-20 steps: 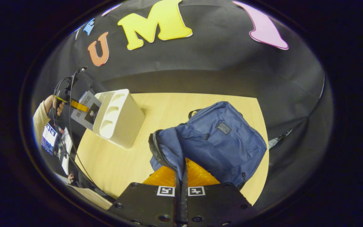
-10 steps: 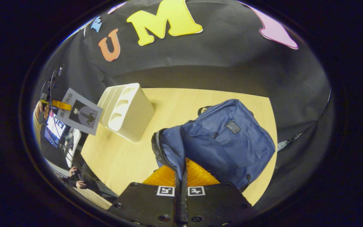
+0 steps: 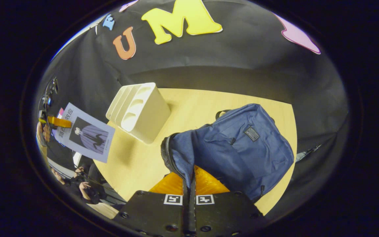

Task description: Open the schoolbag, grab two books from the bookshelf and put them into the schoolbag.

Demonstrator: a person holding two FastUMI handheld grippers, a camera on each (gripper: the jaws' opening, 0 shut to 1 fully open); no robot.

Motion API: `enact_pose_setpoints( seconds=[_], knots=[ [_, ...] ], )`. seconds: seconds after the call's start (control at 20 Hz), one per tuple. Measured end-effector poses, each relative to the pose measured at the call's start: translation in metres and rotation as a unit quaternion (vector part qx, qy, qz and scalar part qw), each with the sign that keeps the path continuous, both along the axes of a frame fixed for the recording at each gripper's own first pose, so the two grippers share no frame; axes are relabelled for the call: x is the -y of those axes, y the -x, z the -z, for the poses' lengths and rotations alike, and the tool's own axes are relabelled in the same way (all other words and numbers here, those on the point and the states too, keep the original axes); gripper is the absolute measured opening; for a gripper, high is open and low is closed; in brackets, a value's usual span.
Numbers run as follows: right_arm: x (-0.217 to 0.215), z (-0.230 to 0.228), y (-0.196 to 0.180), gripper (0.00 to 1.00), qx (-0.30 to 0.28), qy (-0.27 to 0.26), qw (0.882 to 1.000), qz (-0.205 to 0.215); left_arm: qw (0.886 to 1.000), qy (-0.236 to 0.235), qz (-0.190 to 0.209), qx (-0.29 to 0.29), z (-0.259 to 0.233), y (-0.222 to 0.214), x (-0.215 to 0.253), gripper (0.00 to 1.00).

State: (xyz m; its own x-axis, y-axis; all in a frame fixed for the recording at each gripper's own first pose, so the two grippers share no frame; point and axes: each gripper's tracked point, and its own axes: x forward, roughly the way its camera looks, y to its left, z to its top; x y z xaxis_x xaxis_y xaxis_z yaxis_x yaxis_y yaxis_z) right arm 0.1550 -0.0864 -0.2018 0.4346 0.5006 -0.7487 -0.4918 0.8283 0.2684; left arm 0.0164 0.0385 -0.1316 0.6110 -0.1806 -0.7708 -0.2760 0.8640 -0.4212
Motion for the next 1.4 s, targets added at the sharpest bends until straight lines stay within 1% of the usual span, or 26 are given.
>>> enact_pose_setpoints(
  seconds=[0.15, 0.25, 0.3, 0.35, 0.4, 0.5, 0.55, 0.6, 0.65, 0.85, 0.9, 0.95, 1.1, 1.2, 1.4],
  knots=[
    [0.002, 0.000, -0.001, 0.02, -0.006, -0.009, 1.000, 0.000, 0.998, 0.062, -0.003, 0.011, 0.012, 0.002, 0.044, 0.43],
    [0.005, 0.002, 0.000, 0.00, -0.009, -0.012, 1.000, 0.000, 0.993, 0.111, 0.001, 0.028, 0.016, -0.002, 0.071, 0.43],
    [0.006, 0.001, -0.001, 0.00, -0.008, -0.013, 1.000, 0.000, 0.990, 0.138, 0.001, 0.035, 0.018, -0.005, 0.085, 0.43],
    [0.004, 0.001, -0.002, 0.01, -0.006, -0.014, 1.000, 0.001, 0.982, 0.184, 0.005, 0.040, 0.024, -0.012, 0.109, 0.43],
    [0.006, 0.001, -0.002, 0.00, 0.001, -0.008, 1.000, -0.005, 0.976, 0.213, 0.010, 0.034, 0.033, -0.016, 0.130, 0.43],
    [0.009, -0.001, -0.003, 0.00, 0.007, 0.005, 1.000, -0.010, 0.974, 0.222, 0.033, 0.032, 0.047, -0.025, 0.161, 0.43],
    [0.010, -0.001, -0.004, 0.01, 0.003, 0.010, 1.000, -0.007, 0.972, 0.230, 0.038, 0.032, 0.049, -0.029, 0.170, 0.43],
    [0.009, -0.002, -0.004, 0.00, 0.001, 0.012, 1.000, -0.004, 0.968, 0.245, 0.044, 0.035, 0.051, -0.036, 0.182, 0.39],
    [0.011, -0.006, -0.005, 0.00, 0.004, 0.021, 1.000, -0.004, 0.963, 0.264, 0.051, 0.036, 0.055, -0.046, 0.198, 0.43],
    [0.013, -0.018, -0.015, 0.00, 0.020, 0.035, 0.999, 0.010, 0.951, 0.300, 0.050, 0.049, 0.072, -0.078, 0.223, 0.43],
    [0.011, -0.019, -0.016, 0.00, 0.020, 0.039, 0.999, 0.009, 0.946, 0.316, 0.055, 0.049, 0.077, -0.083, 0.233, 0.48],
    [0.010, -0.019, -0.017, 0.00, 0.021, 0.042, 0.999, 0.007, 0.944, 0.322, 0.053, 0.044, 0.085, -0.088, 0.239, 0.43],
    [0.003, -0.014, -0.016, 0.00, 0.010, 0.037, 0.999, -0.005, 0.947, 0.315, 0.055, 0.034, 0.109, -0.108, 0.265, 0.43],
    [-0.001, -0.013, -0.016, 0.00, 0.005, 0.029, 1.000, -0.010, 0.949, 0.308, 0.053, 0.043, 0.118, -0.118, 0.275, 0.43],
    [-0.007, -0.014, -0.018, 0.00, 0.005, 0.011, 1.000, -0.016, 0.947, 0.311, 0.035, 0.072, 0.125, -0.133, 0.292, 0.43]
  ],
)
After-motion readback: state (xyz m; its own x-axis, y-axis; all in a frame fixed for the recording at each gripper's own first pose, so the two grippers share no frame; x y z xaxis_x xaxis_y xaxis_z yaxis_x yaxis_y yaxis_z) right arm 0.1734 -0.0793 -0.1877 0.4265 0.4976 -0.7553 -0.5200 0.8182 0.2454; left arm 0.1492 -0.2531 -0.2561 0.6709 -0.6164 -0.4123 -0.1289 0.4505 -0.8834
